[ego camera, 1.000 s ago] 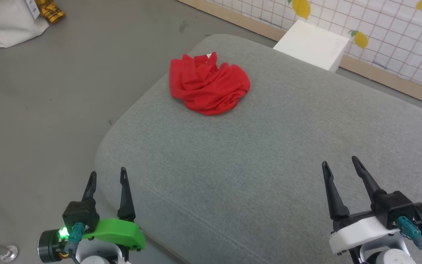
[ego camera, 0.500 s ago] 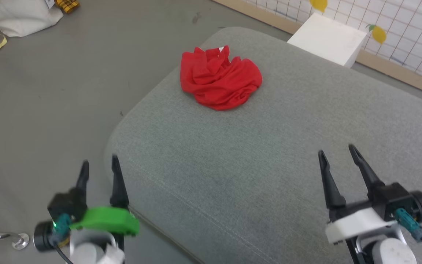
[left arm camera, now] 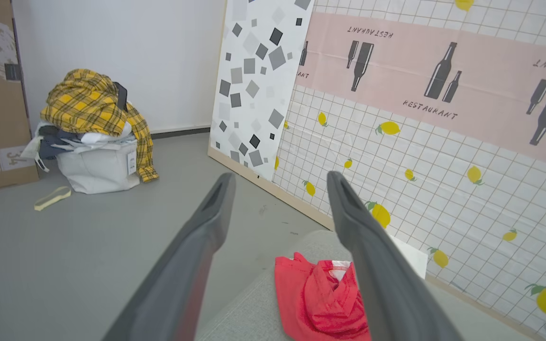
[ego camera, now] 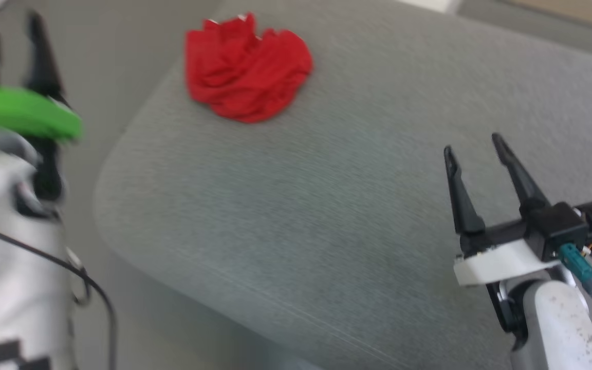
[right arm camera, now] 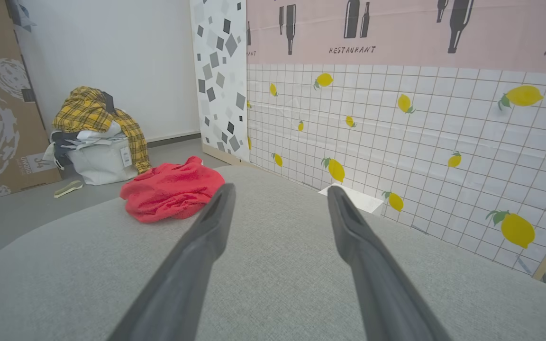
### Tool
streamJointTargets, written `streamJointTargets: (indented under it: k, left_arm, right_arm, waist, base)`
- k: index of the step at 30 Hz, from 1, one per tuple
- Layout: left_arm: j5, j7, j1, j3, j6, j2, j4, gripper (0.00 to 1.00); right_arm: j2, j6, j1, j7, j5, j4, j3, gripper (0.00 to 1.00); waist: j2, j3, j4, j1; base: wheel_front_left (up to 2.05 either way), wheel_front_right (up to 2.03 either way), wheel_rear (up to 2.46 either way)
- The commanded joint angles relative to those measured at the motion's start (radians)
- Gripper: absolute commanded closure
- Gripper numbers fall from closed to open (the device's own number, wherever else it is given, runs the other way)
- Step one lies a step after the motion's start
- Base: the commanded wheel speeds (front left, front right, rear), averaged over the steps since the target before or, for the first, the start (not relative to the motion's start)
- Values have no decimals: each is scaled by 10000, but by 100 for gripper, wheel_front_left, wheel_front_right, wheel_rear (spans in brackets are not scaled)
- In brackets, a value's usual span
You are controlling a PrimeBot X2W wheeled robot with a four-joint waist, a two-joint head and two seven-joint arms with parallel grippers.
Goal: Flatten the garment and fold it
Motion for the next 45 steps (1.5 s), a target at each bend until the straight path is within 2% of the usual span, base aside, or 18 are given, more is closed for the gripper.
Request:
streamJointTargets:
  k: [1,2,7,9,15,20,25,27,28,30,33,37,40,42,43,45]
  left_arm:
    - [-365,423,-588,149,-47,214,241,0]
    - [-271,783,-964,153,-21,584,454,0]
    - [-468,2668,-2336,363,266,1647,1361,0]
    - [-670,3686,-2978,507,568,1998,1695,0]
    - [-1043,6150,-3242,565,1232,2411,2275,0]
    - [-1189,7974,-2780,465,1802,2556,2344,0]
    - [-1307,8998,-2046,388,2080,2551,1880,0]
    - [-1346,8947,-1809,432,2091,2510,1599,0]
    - [-1310,8874,-1691,394,2004,2546,1440,30]
    - [-1129,8380,-1550,389,1872,2674,1181,100]
    - [-580,7009,-1465,316,1653,2910,893,100]
    - [451,4000,-1637,124,1395,3117,596,100]
    - [971,1802,-1928,-169,1046,3059,638,100]
    - [1185,885,-2125,-514,751,2934,723,100]
    - [1341,213,-2376,-920,443,2752,781,100]
    - [1464,-268,-2596,-1347,198,2474,815,100]
  right_arm:
    - [-12,-17,-287,-63,-56,-68,22,0]
    - [-12,-17,-444,-92,-45,-93,60,0]
    - [-12,-17,-1033,-274,194,-73,205,0]
    - [-12,-17,-1202,-370,385,21,292,0]
    - [-12,-17,-1421,-471,674,201,469,0]
    - [-12,-17,-1518,-494,787,210,476,0]
    - [-12,-17,-1548,-497,891,185,472,0]
    - [-12,-17,-1520,-497,880,204,471,0]
    - [-12,-17,-1492,-498,858,229,453,0]
    - [-12,-17,-1419,-498,830,289,398,0]
    - [-12,-17,-1241,-498,835,420,336,0]
    - [-12,-17,-850,-499,878,662,274,0]
    - [-12,-17,-472,-499,962,786,179,0]
    - [-12,-17,-197,-499,1028,854,65,0]
    - [-12,-17,111,-499,1072,901,-39,0]
    - [-12,-17,380,-499,1094,923,-121,0]
  waist:
    - [0,2603,-2509,-1]
    - [0,2888,-2763,-1]
    - [0,3882,-3723,-1]
    - [0,4319,-4146,-1]
    - [0,4805,-4722,-1]
    - [0,4916,-4863,-1]
    - [0,4682,-4828,-1]
    - [0,4449,-4765,-1]
    - [0,4287,-4716,-1]
    - [0,3898,-4622,-1]
    - [0,3183,-4489,-1]
    - [0,1989,-4327,-1]
    - [0,1073,-4262,-1]
    - [0,481,-4244,-1]
    - [0,-11,-4265,-1]
    - [0,-405,-4324,-1]
  base:
    - [0,0,0]
    - [0,0,0]
    - [0,0,0]
    - [0,0,0]
    - [0,0,0]
    - [0,0,0]
    - [0,0,0]
    - [0,0,0]
    - [0,0,0]
    - [0,0,0]
    - [0,0,0]
    - [0,0,0]
    - [0,0,0]
    - [0,0,0]
    - [0,0,0]
    - [0,0,0]
